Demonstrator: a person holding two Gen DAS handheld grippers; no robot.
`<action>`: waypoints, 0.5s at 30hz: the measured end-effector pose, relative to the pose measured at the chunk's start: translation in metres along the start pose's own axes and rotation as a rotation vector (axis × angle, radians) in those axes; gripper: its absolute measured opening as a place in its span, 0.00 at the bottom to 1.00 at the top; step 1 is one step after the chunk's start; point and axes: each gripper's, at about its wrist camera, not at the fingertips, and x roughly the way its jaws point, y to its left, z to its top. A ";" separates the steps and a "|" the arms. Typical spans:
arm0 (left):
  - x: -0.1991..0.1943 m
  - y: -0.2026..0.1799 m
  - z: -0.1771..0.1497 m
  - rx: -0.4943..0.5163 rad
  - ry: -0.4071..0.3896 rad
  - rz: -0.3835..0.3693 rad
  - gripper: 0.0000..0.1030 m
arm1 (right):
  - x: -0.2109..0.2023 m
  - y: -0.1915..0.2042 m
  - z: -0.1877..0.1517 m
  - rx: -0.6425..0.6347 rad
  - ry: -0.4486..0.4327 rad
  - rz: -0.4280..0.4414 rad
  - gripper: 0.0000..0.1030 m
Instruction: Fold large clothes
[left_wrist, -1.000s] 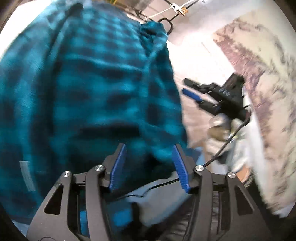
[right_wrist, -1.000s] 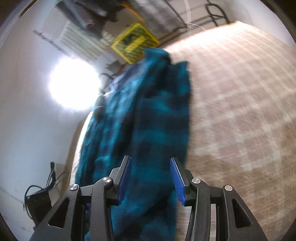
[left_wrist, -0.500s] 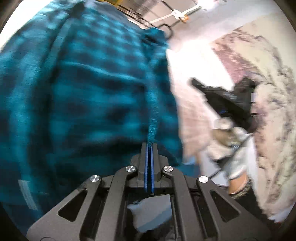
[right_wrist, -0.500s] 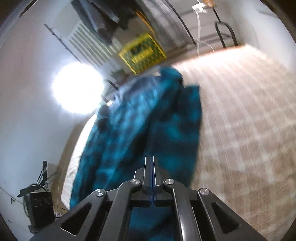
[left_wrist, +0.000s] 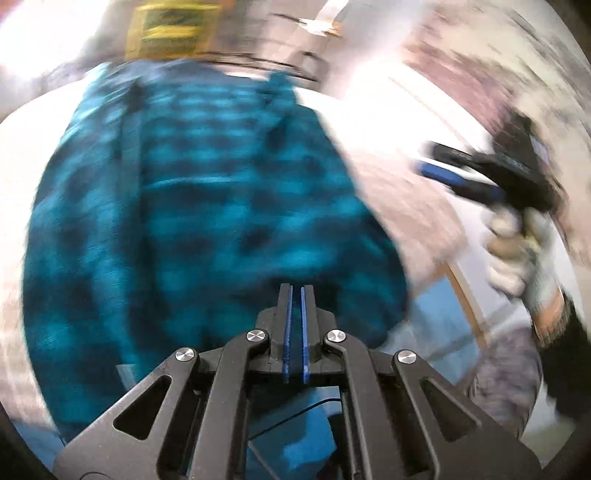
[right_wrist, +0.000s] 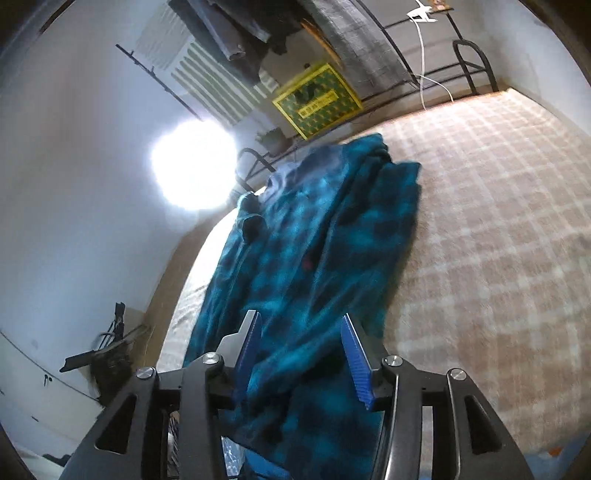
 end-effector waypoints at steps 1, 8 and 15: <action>0.004 -0.010 -0.001 0.036 0.016 -0.015 0.14 | 0.002 -0.005 -0.002 0.005 0.014 -0.015 0.45; 0.056 -0.046 -0.009 0.142 0.151 0.044 0.30 | 0.008 -0.030 -0.010 0.038 0.077 0.015 0.44; 0.067 -0.030 -0.010 0.098 0.139 0.008 0.03 | 0.021 -0.057 -0.010 0.102 0.081 0.080 0.49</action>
